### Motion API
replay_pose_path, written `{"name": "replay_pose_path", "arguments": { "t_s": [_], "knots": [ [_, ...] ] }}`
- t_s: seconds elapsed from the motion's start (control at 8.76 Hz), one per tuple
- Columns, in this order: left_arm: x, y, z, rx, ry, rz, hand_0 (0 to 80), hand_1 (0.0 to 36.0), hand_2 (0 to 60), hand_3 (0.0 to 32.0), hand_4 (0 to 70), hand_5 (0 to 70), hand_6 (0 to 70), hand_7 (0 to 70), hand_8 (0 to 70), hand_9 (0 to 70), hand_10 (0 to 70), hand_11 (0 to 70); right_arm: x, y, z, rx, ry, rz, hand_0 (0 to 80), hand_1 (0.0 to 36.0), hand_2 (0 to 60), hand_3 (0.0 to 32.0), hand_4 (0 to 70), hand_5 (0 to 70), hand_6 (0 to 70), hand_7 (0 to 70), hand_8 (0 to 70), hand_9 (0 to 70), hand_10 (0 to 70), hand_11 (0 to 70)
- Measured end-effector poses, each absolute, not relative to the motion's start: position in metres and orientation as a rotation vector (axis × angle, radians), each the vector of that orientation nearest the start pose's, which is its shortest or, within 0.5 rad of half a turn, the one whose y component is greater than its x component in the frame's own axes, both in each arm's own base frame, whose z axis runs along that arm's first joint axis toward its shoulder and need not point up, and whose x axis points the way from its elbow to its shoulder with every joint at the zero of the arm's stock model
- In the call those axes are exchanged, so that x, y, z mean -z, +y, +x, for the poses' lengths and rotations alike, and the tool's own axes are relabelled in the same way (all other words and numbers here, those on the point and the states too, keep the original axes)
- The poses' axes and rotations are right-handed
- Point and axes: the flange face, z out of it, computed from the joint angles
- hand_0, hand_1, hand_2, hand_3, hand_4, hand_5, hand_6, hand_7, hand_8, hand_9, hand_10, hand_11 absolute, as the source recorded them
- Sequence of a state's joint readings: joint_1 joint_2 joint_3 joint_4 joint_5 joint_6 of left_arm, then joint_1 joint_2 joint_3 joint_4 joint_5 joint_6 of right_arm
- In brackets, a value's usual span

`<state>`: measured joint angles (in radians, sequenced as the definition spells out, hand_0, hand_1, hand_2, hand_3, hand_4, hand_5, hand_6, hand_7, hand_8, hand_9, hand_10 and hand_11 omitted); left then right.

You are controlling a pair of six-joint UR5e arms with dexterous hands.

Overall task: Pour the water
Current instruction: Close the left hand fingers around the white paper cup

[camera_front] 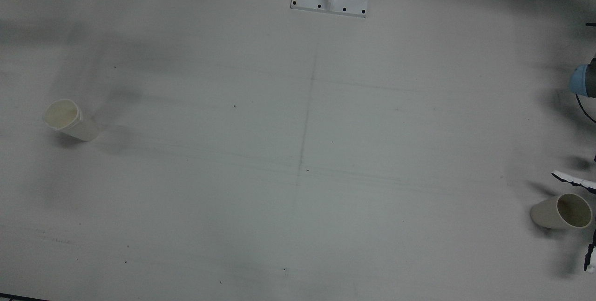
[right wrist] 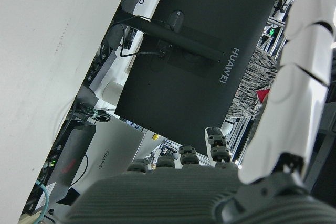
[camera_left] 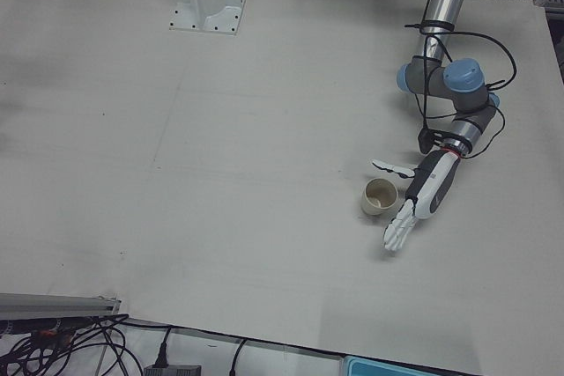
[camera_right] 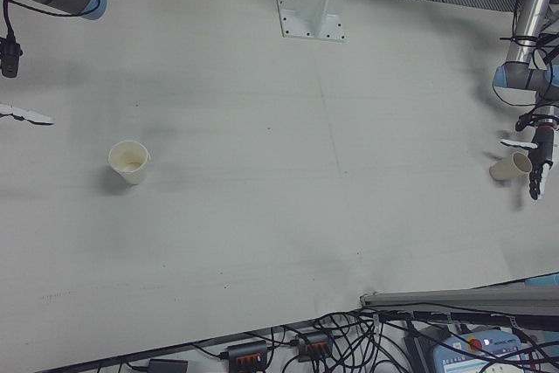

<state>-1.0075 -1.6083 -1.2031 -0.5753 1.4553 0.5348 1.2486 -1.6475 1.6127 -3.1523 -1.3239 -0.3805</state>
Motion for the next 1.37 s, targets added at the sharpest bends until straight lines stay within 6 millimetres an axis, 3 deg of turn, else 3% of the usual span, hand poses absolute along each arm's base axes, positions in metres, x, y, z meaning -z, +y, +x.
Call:
{"name": "replay_pose_path", "arguments": {
  "t_s": [0.46,0.57,0.68,0.8,0.91,1.03,1.26,1.37],
  "knots": [
    [-0.784,-0.508,0.158,1.468,2.105,0.065,67.3,23.1,0.0,0.0,6.4,2.4,0.8,7.2,3.5,0.0,0.1,3.1,-0.704,-0.478,0.008,2.478,2.407,-0.390,49.3,16.9,7.3,0.0,4.4,13.5,2.0,7.4,1.1,0.0,0.0,1.4],
    [-0.782,-0.511,0.161,1.467,2.105,0.064,75.7,25.6,0.0,0.0,7.5,24.4,1.7,7.8,4.0,0.1,0.6,3.9,-0.704,-0.478,0.009,2.478,2.405,-0.391,49.1,16.9,7.3,0.0,4.0,13.4,1.8,7.3,1.2,0.0,0.0,1.6],
    [-0.780,-0.513,0.163,1.467,2.105,0.063,80.0,34.7,25.6,0.0,12.6,70.0,2.3,7.7,5.0,0.1,1.6,5.9,-0.704,-0.478,0.009,2.479,2.404,-0.392,49.2,16.9,7.7,0.0,4.0,13.5,1.9,7.2,1.2,0.0,0.2,2.0],
    [-0.778,-0.515,0.164,1.466,2.107,0.063,80.0,36.0,58.6,0.0,53.8,70.0,4.5,12.0,6.4,1.0,1.5,5.2,-0.704,-0.477,0.009,2.480,2.403,-0.393,49.3,17.3,7.9,0.0,4.1,13.5,1.8,7.2,1.1,0.0,0.2,2.0],
    [-0.775,-0.517,0.166,1.466,2.108,0.063,79.7,28.7,20.8,0.0,70.0,70.0,7.5,17.2,6.1,2.2,2.8,5.9,-0.705,-0.477,0.009,2.480,2.403,-0.393,49.3,17.3,8.0,0.0,4.2,13.6,1.7,7.0,1.0,0.0,0.0,1.7],
    [-0.772,-0.520,0.167,1.469,2.105,0.063,76.4,24.0,9.6,0.0,70.0,70.0,10.5,19.8,6.4,4.4,3.4,6.4,-0.705,-0.477,0.009,2.480,2.403,-0.393,49.4,17.2,7.8,0.0,4.3,13.6,1.5,6.9,0.9,0.0,0.0,1.5],
    [-0.768,-0.525,0.170,1.481,2.097,0.061,80.0,23.0,0.7,0.0,69.5,70.0,11.6,20.9,7.2,5.4,3.4,6.4,-0.705,-0.477,0.011,2.478,2.402,-0.396,49.4,17.4,7.3,0.0,4.2,13.5,1.4,7.0,0.9,0.0,0.0,1.2],
    [-0.766,-0.526,0.171,1.489,2.095,0.060,80.0,22.3,0.0,0.0,69.0,70.0,11.5,21.1,7.3,5.4,3.2,6.2,-0.704,-0.478,0.011,2.476,2.401,-0.398,49.7,17.5,7.2,0.0,3.7,13.5,1.3,6.7,0.9,0.0,0.0,1.1]
  ]
}}
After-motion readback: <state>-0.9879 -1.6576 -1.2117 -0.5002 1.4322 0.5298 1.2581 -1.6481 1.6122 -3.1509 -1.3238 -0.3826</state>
